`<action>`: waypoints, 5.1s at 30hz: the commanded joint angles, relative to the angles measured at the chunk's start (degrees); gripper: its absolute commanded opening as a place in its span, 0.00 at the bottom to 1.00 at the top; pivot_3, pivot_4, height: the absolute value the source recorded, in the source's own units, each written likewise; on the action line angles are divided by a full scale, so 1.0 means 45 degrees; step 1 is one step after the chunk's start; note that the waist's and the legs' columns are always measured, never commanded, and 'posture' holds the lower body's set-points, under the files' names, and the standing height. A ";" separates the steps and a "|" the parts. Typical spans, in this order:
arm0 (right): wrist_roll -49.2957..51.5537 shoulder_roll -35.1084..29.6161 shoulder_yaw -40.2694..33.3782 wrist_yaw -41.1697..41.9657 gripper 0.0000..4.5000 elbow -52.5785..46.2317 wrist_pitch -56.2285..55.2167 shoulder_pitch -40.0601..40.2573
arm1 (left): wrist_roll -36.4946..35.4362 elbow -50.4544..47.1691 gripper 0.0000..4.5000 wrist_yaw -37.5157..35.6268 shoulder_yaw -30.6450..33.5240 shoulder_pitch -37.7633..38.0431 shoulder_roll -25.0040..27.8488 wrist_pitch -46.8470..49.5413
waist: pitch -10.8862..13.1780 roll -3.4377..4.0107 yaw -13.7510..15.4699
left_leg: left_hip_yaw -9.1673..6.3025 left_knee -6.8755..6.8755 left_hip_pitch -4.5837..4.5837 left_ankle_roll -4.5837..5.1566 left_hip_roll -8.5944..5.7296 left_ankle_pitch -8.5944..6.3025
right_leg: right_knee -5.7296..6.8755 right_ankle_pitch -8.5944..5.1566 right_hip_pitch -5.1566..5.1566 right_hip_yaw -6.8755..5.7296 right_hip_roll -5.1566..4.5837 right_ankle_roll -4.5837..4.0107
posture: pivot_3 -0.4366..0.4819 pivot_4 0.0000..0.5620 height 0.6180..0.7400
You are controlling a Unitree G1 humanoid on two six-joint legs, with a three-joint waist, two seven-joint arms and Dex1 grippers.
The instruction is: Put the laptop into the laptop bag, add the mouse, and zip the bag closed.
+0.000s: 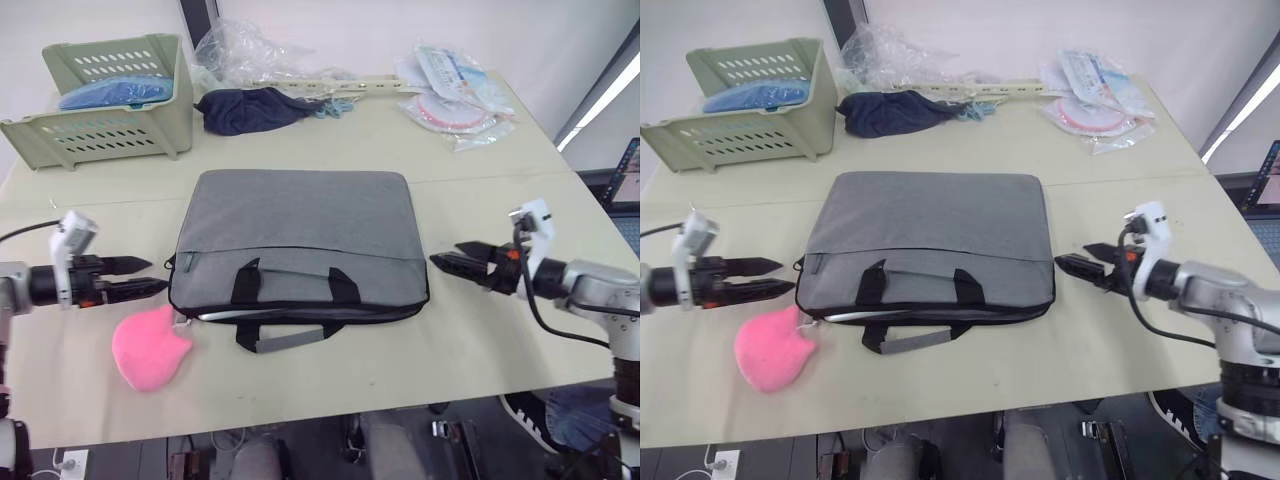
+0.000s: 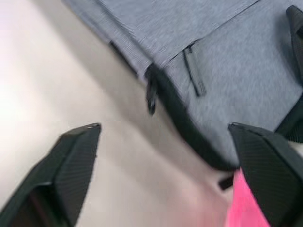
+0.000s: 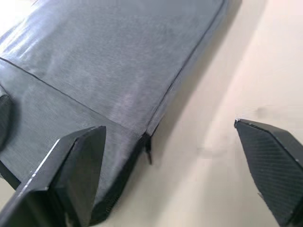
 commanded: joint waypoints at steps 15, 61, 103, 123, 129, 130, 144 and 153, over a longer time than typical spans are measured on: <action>-0.4745 0.4999 0.6513 0.4146 1.00 0.4377 -0.9393 -0.4226 | -0.0347 0.0947 0.99 -0.3354 -0.6151 -0.2958 0.1204 -0.0969 | -0.0004 -0.0014 -0.0247 | 0.0017 0.0016 0.0035 -0.0019 -0.0027 0.0010 | 0.0067 -0.0003 0.0002 -0.0024 -0.0024 -0.0007 | 0.48 0.27 1.00; -0.7413 0.7639 0.6893 0.3938 0.00 0.9899 -1.2294 -0.5413 | -0.3567 -0.2246 0.94 -0.3354 -0.7931 -0.0251 0.4467 -0.0658 | -0.0009 -0.0022 -0.0377 | -0.0003 0.0176 0.0095 -0.0017 0.0001 0.0012 | 0.0255 -0.0014 0.0033 0.0117 -0.0034 -0.0028 | 0.48 0.27 1.00; -0.7768 0.8313 0.7176 0.3713 0.00 0.9675 -1.2185 -0.5002 | -0.7033 -1.2008 0.09 0.3819 0.1430 0.8841 -0.2836 0.4385 | -0.0022 -0.0021 -0.0407 | 0.0044 0.0070 0.0244 -0.0048 0.0028 -0.0005 | 0.0213 -0.0035 0.0038 0.0415 0.0004 -0.0063 | 0.48 0.27 1.00; -0.6150 0.7608 0.6395 0.3971 0.53 0.4382 -0.9408 -0.4834 | -0.6087 -1.0206 0.08 0.4074 0.3290 0.9282 -0.2812 0.3593 | -0.0017 0.0008 -0.0382 | 0.0048 -0.0039 0.0203 -0.0050 0.0034 -0.0003 | 0.0161 -0.0038 -0.0012 0.0376 0.0017 -0.0070 | 0.48 0.27 1.00; -0.6231 0.7607 0.6502 0.3859 1.00 0.4139 -0.9217 -0.5078 | -0.5241 -0.8314 0.08 0.4422 0.3066 0.7704 -0.2898 0.2786 | -0.0018 0.0004 -0.0341 | 0.0054 -0.0059 0.0205 -0.0053 0.0022 0.0006 | 0.0144 -0.0038 -0.0004 0.0303 0.0024 -0.0069 | 0.48 0.27 1.00; -0.6272 0.7670 0.6527 0.3835 1.00 0.4307 -0.9260 -0.5186 | -0.5145 -0.8170 0.08 0.4392 0.2982 0.7545 -0.2892 0.2717 | -0.0018 0.0005 -0.0351 | 0.0055 -0.0059 0.0210 -0.0053 0.0020 0.0006 | 0.0150 -0.0038 -0.0002 0.0297 0.0024 -0.0069 | 0.48 0.27 1.00; -0.6217 0.9907 0.5676 0.2076 1.00 0.8510 -0.9478 -0.6686 | -0.5277 -0.9170 0.08 0.2847 0.2971 0.8922 -0.2143 0.3164 | -0.0013 0.0013 -0.0461 | 0.0065 -0.0081 0.0209 -0.0053 0.0017 0.0006 | 0.0146 -0.0038 -0.0014 0.0276 0.0022 -0.0069 | 0.48 0.27 1.00; -0.6029 1.0263 0.5528 0.2811 0.30 0.8732 -0.9782 -0.6847 | -0.5317 -0.9295 0.08 0.2765 0.3330 0.9351 -0.2137 0.3190 | -0.0013 0.0015 -0.0471 | 0.0056 -0.0088 0.0205 -0.0054 0.0021 0.0006 | 0.0144 -0.0038 -0.0013 0.0301 0.0021 -0.0069 | 0.48 0.27 1.00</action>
